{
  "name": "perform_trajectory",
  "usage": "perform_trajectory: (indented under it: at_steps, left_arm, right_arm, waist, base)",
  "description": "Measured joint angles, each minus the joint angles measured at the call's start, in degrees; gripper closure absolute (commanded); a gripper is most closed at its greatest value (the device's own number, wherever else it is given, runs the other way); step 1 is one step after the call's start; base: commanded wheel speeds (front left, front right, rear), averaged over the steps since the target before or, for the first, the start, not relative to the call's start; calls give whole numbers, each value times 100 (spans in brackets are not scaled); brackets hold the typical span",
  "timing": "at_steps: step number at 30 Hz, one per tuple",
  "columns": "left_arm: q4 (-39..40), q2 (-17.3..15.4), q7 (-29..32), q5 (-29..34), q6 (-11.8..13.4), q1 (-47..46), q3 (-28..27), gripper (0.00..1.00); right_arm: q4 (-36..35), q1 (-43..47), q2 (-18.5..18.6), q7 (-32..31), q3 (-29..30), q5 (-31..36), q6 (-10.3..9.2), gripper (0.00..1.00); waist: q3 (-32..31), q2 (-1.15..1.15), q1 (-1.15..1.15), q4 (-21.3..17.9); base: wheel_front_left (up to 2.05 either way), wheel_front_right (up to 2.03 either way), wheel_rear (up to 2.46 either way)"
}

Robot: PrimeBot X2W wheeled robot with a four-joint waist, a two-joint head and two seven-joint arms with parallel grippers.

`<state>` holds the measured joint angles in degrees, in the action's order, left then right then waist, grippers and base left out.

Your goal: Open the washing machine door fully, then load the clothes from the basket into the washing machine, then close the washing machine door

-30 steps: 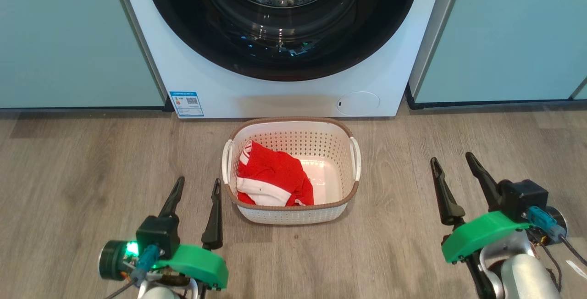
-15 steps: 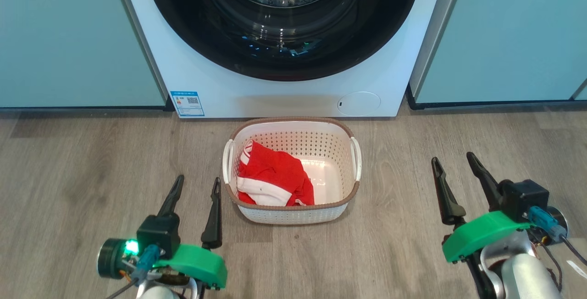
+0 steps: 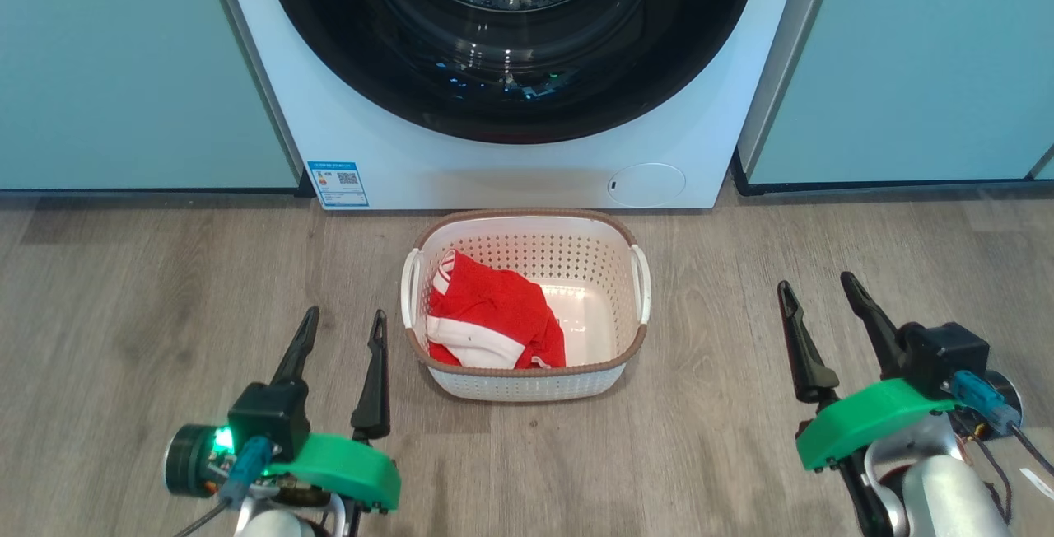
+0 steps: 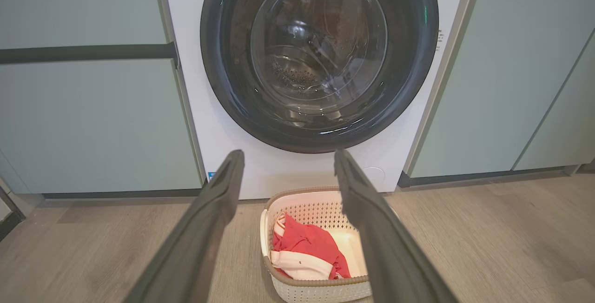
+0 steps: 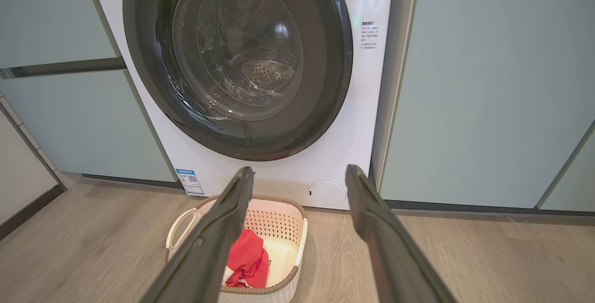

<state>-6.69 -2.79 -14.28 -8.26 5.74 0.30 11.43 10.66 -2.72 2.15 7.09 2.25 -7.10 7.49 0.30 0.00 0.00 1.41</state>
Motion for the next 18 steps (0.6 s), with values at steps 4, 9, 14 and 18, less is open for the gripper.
perform_trajectory:
  at_steps: [4, 9, 14, 18]
  left_arm:
    - [9, 0, 0, 1, -7, 1, -20, 0]
    - [21, 0, 0, 1, -8, 19, -26, 0]
    - [24, -15, 0, 1, -7, 118, -47, 0]
    - [26, -3, 0, 1, -9, 117, -37, 0]
  right_arm:
    - [5, -2, 0, 0, 5, 0, 0, 0]
    - [38, -3, 0, 0, -1, 0, 0, 0]
    - [71, -17, -7, 5, -12, 0, 1, 0]
    - [96, -17, -2, 7, 10, 0, 0, 0]
  waist:
    - [-1, 0, 0, -6]
    - [-3, 0, 0, -26]
    - [-12, 0, 0, -49]
    - [-20, 0, 0, -63]
  base:
    - [54, 54, -108]
    - [88, 88, -176]
    - [117, 117, -234]
    - [123, 123, -246]
